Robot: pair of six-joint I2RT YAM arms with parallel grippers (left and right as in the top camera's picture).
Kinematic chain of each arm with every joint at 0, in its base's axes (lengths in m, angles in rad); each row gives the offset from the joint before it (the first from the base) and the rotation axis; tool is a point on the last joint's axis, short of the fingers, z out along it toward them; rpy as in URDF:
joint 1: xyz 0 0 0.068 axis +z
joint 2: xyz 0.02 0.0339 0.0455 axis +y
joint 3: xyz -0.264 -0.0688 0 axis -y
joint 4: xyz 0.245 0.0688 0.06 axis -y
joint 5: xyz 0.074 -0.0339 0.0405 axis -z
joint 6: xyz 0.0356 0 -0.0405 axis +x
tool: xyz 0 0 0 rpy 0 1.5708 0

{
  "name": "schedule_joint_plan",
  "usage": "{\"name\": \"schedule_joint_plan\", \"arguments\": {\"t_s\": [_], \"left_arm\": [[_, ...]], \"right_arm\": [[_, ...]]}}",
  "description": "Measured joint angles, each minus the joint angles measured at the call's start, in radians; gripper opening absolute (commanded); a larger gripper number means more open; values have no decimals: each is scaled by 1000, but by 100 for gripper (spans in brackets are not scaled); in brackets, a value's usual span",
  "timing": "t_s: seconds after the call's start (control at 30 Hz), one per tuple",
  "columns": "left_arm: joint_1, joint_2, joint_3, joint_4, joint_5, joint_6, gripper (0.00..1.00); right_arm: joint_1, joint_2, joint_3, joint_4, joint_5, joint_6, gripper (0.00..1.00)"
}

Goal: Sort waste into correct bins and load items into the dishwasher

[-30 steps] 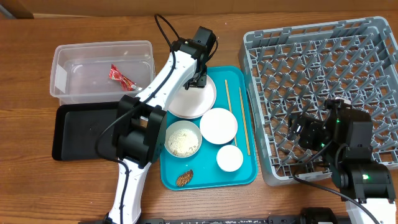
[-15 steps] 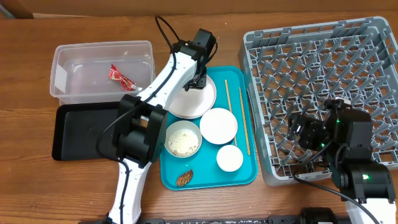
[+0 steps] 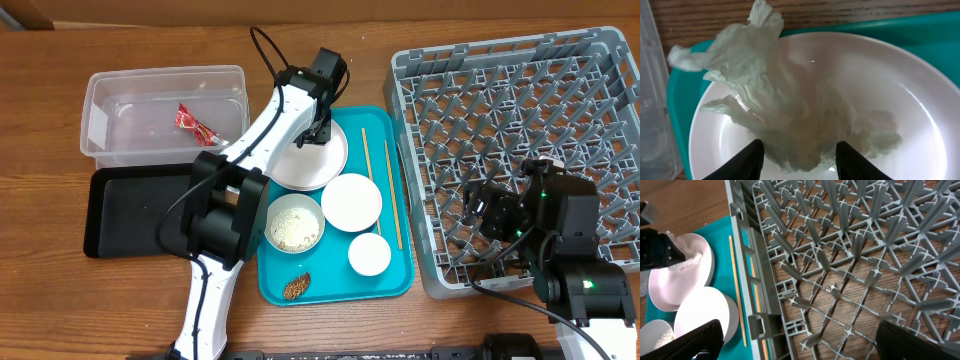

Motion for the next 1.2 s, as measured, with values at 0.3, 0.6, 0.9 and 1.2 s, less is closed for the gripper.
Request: {"name": "schedule_joint_plan", "arguments": {"t_s": [0.3, 0.6, 0.9, 1.2], "left_arm": [[0, 3, -34, 6, -11, 2, 4], [1, 6, 92, -214, -11, 0, 4], [27, -85, 296, -355, -11, -50, 4], [161, -242, 313, -422, -11, -61, 4]], "right_arm": [[0, 0, 0, 0, 0, 1, 100], [0, 0, 0, 0, 0, 0, 100], [0, 0, 0, -1, 0, 0, 100], [0, 0, 0, -1, 0, 0, 100]]}}
